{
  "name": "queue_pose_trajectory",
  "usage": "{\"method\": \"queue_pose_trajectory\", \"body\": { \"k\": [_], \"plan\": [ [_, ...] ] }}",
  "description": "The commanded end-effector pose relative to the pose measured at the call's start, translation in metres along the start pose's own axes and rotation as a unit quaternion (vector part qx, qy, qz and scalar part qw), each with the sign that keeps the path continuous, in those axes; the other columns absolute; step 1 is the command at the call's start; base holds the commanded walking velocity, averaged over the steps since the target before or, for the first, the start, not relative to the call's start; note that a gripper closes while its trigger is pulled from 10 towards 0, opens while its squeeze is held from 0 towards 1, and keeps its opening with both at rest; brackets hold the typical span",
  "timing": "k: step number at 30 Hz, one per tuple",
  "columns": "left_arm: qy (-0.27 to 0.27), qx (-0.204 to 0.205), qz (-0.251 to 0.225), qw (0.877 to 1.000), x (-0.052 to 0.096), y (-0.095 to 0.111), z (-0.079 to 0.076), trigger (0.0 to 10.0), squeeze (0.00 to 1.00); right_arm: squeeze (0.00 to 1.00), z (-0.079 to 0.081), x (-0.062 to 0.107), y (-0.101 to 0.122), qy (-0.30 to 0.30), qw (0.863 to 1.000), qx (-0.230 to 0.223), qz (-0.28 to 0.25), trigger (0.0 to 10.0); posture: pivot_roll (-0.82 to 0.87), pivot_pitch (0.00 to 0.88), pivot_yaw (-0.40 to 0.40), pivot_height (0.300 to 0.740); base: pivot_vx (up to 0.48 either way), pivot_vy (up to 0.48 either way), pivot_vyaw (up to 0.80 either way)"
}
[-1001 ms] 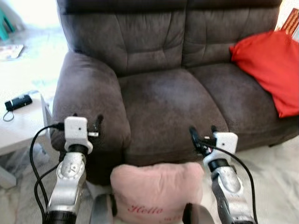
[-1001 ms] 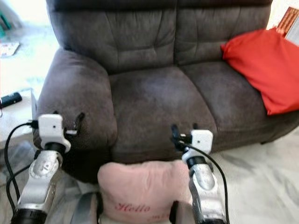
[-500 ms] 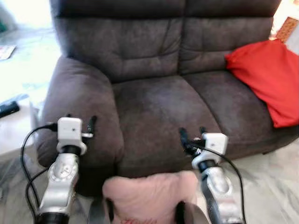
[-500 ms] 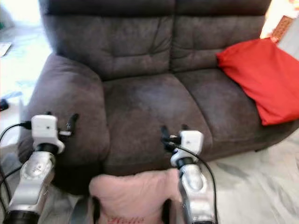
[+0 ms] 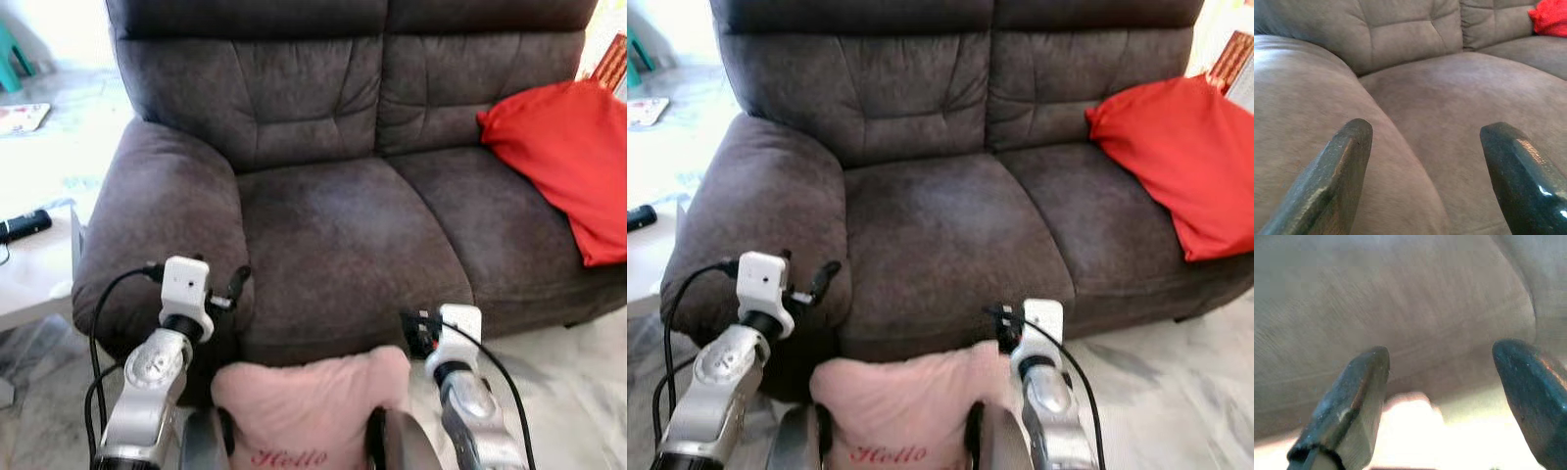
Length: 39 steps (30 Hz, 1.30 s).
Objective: Move the pillow to the sofa from floor
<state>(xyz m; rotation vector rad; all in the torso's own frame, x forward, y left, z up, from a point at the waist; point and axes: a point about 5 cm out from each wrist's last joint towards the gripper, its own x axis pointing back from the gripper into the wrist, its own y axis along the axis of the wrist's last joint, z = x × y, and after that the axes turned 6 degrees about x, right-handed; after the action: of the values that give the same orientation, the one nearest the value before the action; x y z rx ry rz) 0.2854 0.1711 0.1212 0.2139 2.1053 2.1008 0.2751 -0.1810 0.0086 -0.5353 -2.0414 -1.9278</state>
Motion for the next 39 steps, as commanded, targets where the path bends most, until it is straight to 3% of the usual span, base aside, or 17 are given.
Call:
{"method": "queue_pose_trajectory", "body": {
  "k": [1, 8, 16, 23, 25, 26, 33, 39],
  "plan": [
    [-0.003, 0.017, 0.003, 1.000, 0.001, 0.002, -0.001, 10.0, 0.00, 0.00, -0.006, -0.005, -0.003, -0.009, 1.000, -0.013, 0.026, 10.0, 0.09, 0.000, -0.059, 0.535, 0.000, 0.000, 0.00],
    [0.008, 0.060, 0.024, 0.998, 0.004, 0.000, -0.001, 10.0, 0.00, 0.00, -0.006, -0.018, 0.000, 0.005, 0.998, -0.009, 0.060, 10.0, 0.09, 0.009, -0.071, 0.535, 0.000, 0.000, 0.00],
    [0.021, 0.086, 0.028, 0.996, 0.016, 0.006, -0.003, 10.0, 0.00, 0.00, -0.004, -0.022, -0.009, 0.024, 0.994, -0.031, 0.104, 10.0, 0.13, 0.084, -0.096, 0.535, 0.000, 0.000, 0.00],
    [0.043, 0.103, 0.019, 0.994, 0.024, 0.022, -0.001, 10.0, 0.00, 0.00, 0.002, -0.022, -0.012, 0.059, 0.992, -0.001, 0.114, 10.0, 0.14, 0.172, -0.126, 0.535, 0.000, 0.000, 0.00],
    [0.048, 0.108, 0.018, 0.993, 0.025, 0.024, -0.002, 10.0, 0.00, 0.05, 0.007, -0.022, -0.014, 0.073, 0.991, 0.008, 0.116, 10.0, 0.15, 0.193, -0.134, 0.535, 0.000, 0.000, 0.00],
    [0.049, 0.109, 0.016, 0.993, 0.025, 0.026, -0.002, 10.0, 0.00, 1.00, 0.011, -0.021, -0.015, 0.084, 0.990, 0.004, 0.116, 10.0, 0.16, 0.215, -0.143, 0.535, 0.000, 0.000, 0.00],
    [0.054, 0.119, 0.009, 0.991, 0.022, 0.037, -0.011, 10.0, 0.00, 1.00, 0.029, -0.023, -0.009, 0.118, 0.988, -0.002, 0.101, 10.0, 0.18, 0.269, -0.161, 0.535, 0.000, 0.000, 0.00],
    [0.058, 0.122, 0.014, 0.991, 0.027, 0.037, -0.017, 10.0, 0.00, 1.00, 0.039, -0.024, -0.006, 0.126, 0.988, -0.006, 0.094, 10.0, 0.20, 0.289, -0.174, 0.535, 0.000, 0.000, 0.00]
  ]
}}
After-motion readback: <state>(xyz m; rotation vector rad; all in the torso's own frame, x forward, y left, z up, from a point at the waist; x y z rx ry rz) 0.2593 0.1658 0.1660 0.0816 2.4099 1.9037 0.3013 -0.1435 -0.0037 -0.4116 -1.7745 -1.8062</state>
